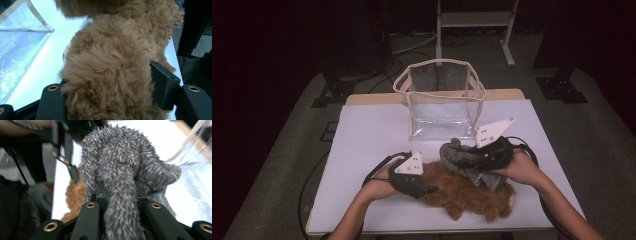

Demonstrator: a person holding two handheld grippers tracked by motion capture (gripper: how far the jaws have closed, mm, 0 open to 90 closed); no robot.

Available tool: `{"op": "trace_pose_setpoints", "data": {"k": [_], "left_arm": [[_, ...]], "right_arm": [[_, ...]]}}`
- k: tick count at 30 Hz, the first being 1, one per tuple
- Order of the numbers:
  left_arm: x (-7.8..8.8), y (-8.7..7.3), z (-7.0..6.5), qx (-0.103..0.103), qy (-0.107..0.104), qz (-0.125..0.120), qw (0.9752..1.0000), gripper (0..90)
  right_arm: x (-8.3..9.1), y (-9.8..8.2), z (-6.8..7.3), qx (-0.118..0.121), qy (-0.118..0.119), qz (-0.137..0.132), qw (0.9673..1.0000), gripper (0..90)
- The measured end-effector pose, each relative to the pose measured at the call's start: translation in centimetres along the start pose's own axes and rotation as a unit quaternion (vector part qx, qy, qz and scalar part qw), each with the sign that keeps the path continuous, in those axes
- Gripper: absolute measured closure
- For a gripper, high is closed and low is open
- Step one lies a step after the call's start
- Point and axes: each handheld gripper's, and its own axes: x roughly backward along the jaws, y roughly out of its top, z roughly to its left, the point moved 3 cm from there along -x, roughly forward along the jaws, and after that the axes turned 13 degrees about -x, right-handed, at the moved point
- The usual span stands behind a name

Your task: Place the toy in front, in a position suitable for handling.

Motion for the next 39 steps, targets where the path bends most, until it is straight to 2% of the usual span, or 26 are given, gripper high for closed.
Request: {"op": "trace_pose_setpoints", "data": {"k": [1,4,6,9,12,14,16,18,19,22,24,27,30,33,35,37,39], "left_arm": [[0.0,0.0,-0.1,0.001,0.001,-0.001,1.0,36.0],[0.0,-0.2,-0.1,-0.001,0.001,-0.002,1.0,36.0],[0.0,-0.2,0.0,0.003,0.001,-0.004,1.0,36.0],[-0.1,-0.1,0.1,0.003,0.002,-0.007,1.0,36.1],[-0.3,0.2,0.2,-0.006,0.003,-0.002,1.0,36.4],[-0.5,0.5,0.2,-0.008,0.004,-0.003,1.0,36.4],[-0.7,0.6,0.1,-0.009,0.004,-0.005,0.9999,36.4],[-0.7,0.6,0.1,-0.011,0.003,-0.001,0.9999,36.4],[-0.7,0.5,0.1,-0.011,0.003,0.002,0.9999,36.4],[-0.6,0.0,0.1,-0.002,0.003,-0.009,0.9999,36.4],[-0.5,-0.1,0.2,-0.002,0.003,-0.012,0.9999,36.4],[-0.5,-0.1,0.4,-0.002,0.001,-0.013,0.9999,36.6],[-0.7,0.3,0.1,-0.01,0.002,-0.009,0.9999,36.9],[-0.7,0.5,-0.1,-0.024,0.002,0.002,0.9997,36.8],[-0.6,0.4,-0.2,-0.023,0.003,0.003,0.9997,36.8],[-0.5,0.1,-0.2,-0.02,0.001,-0.002,0.9998,36.9],[-0.5,0.0,-0.1,-0.016,0.0,-0.008,0.9998,37.0]], "right_arm": [[-0.7,-0.2,-0.2,0.004,-0.003,0.017,0.9998,72.8],[-1.8,-1.7,-1.2,-0.007,-0.01,0.047,0.9988,72.9],[-1.6,-2.9,-1.9,-0.039,-0.001,0.036,0.9986,73.0],[-0.6,-3.7,-2.1,-0.053,-0.005,0.024,0.9983,72.9],[-0.1,-2.9,-1.5,-0.044,-0.004,0.017,0.9989,72.6],[-0.4,-1.8,-1.1,-0.036,0.003,0.012,0.9993,72.6],[-1.3,-0.8,-0.9,-0.03,0.013,0.015,0.9994,72.6],[-2.8,-0.2,-0.8,-0.025,0.019,0.031,0.999,72.7],[-3.6,-0.2,-1.0,-0.026,0.022,0.038,0.9987,72.7],[-4.2,-0.8,-1.7,-0.039,0.033,0.038,0.998,72.8],[-3.8,-1.5,-2.1,-0.043,0.019,0.047,0.9978,73.0],[-2.6,-2.4,-2.6,-0.052,0.009,0.043,0.9977,73.1],[-2.3,-2.0,-2.3,-0.051,0.008,0.038,0.9979,73.0],[-3.6,-0.8,-1.8,-0.037,0.009,0.046,0.9982,73.0],[-4.4,-0.2,-1.8,-0.025,0.008,0.053,0.9982,73.0],[-4.7,-0.2,-2.0,-0.031,0.014,0.056,0.9978,73.0],[-4.3,-0.6,-2.2,-0.033,0.007,0.061,0.9976,73.0]]}}
